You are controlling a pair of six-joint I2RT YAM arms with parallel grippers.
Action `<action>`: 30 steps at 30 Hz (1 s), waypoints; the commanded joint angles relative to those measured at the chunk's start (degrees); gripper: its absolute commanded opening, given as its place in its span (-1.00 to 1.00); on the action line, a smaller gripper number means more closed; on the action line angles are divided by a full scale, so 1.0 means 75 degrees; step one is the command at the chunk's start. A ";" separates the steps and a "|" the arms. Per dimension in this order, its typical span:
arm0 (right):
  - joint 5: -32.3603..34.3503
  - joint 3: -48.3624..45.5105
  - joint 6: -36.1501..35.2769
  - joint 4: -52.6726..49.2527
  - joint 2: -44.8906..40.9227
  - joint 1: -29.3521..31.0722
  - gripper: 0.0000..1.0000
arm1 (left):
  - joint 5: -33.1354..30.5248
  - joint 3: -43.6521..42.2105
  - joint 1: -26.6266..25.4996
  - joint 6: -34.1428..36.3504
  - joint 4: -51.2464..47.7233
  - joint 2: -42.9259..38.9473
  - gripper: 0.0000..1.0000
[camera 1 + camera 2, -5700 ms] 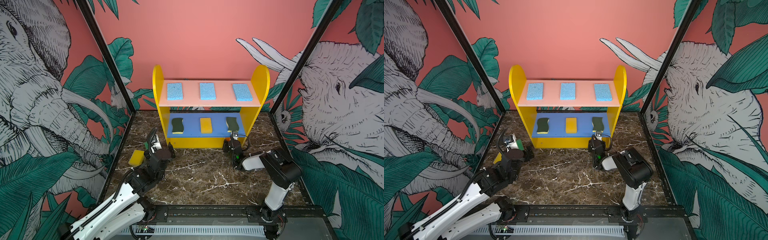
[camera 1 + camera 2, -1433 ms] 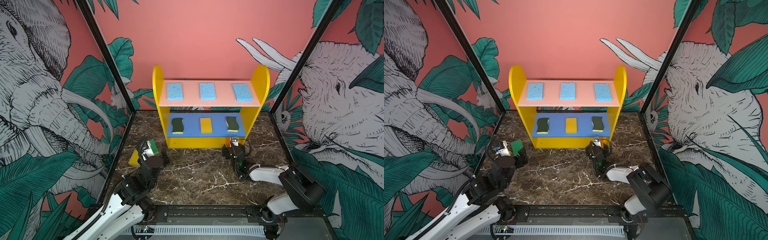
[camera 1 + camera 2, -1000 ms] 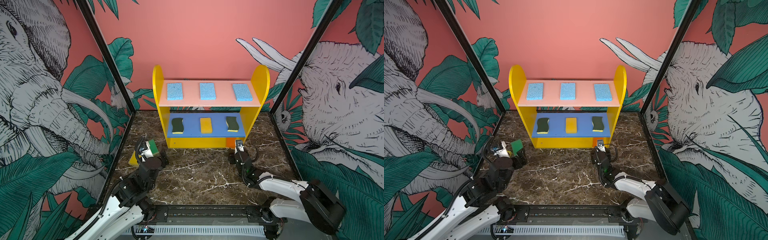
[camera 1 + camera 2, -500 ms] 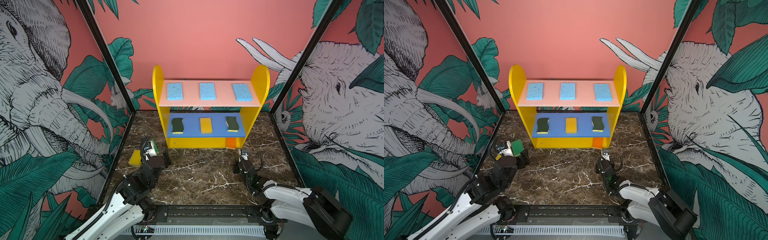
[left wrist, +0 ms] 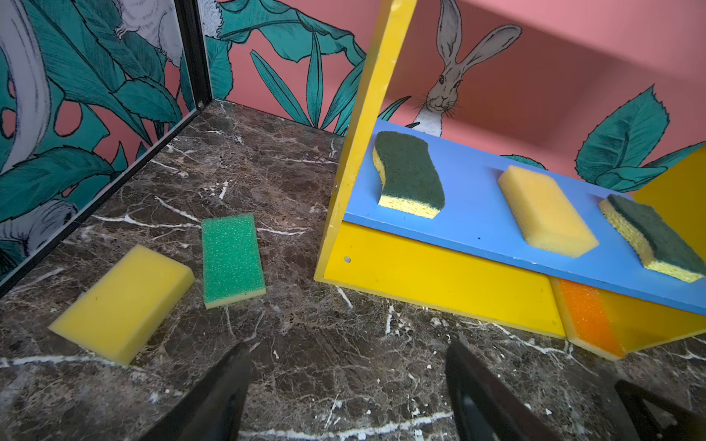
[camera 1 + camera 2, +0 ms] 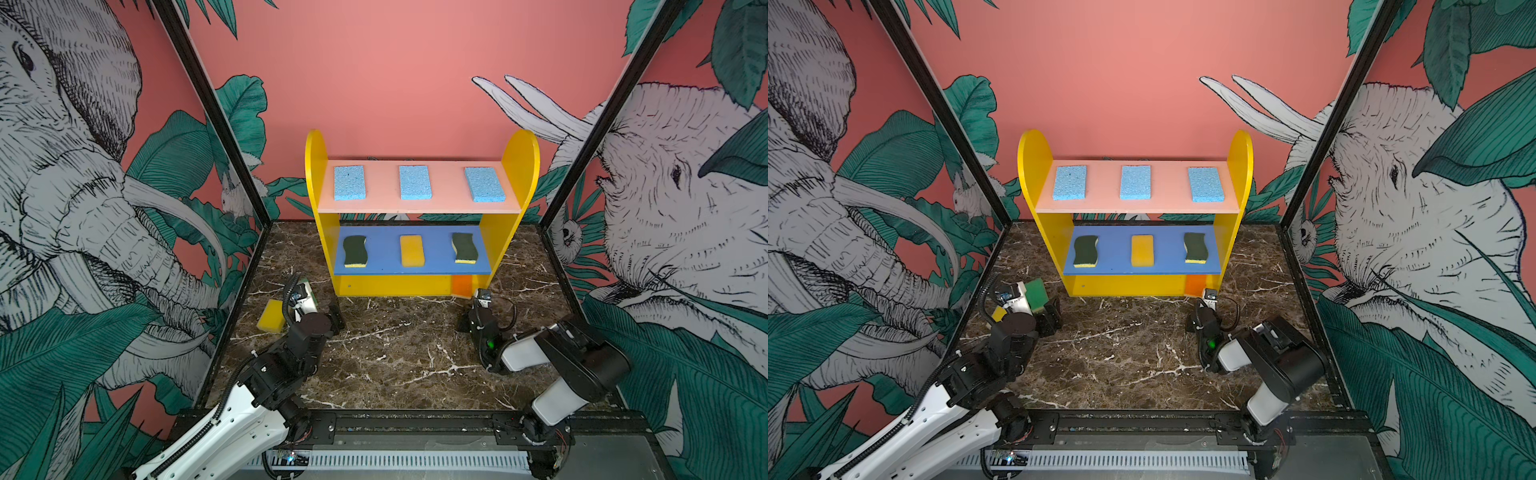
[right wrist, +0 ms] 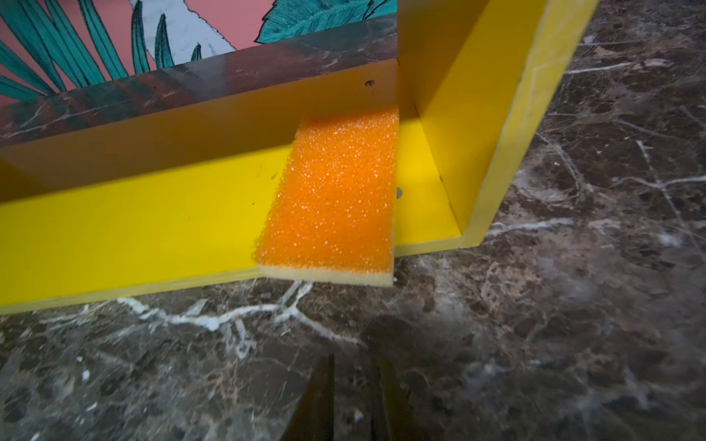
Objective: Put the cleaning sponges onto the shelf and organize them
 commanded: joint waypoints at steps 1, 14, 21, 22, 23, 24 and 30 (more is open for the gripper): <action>-0.0083 0.0236 0.0232 0.0930 0.0347 -0.0064 -0.59 | -0.0056 -0.0067 0.0008 0.0125 0.0406 0.0103 0.62; 0.0301 0.1006 -0.0060 0.0166 0.0742 -0.0355 -0.57 | -0.0158 0.0017 0.0008 0.0356 0.0719 0.0540 0.62; 0.0365 0.1082 -0.0180 0.0140 0.0796 -0.0422 -0.57 | -0.0262 -0.0005 0.0003 0.0339 0.0694 0.0487 0.62; 0.0365 0.1105 -0.0218 0.0105 0.0807 -0.0439 -0.57 | -0.0266 -0.0004 0.0006 0.0331 0.0688 0.0494 0.62; 0.0354 0.1136 -0.0245 0.0082 0.0807 -0.0451 -0.57 | -0.0255 -0.0004 0.0002 0.0320 0.0684 0.0496 0.62; 0.0333 0.1171 -0.0291 0.0084 0.0809 -0.0462 -0.57 | -0.0245 -0.0004 0.0007 0.0319 0.0686 0.0509 0.62; 0.0278 0.1427 -0.0459 0.0064 0.1028 -0.0543 -0.57 | -0.0252 -0.0005 0.0005 0.0269 0.0615 0.0516 0.62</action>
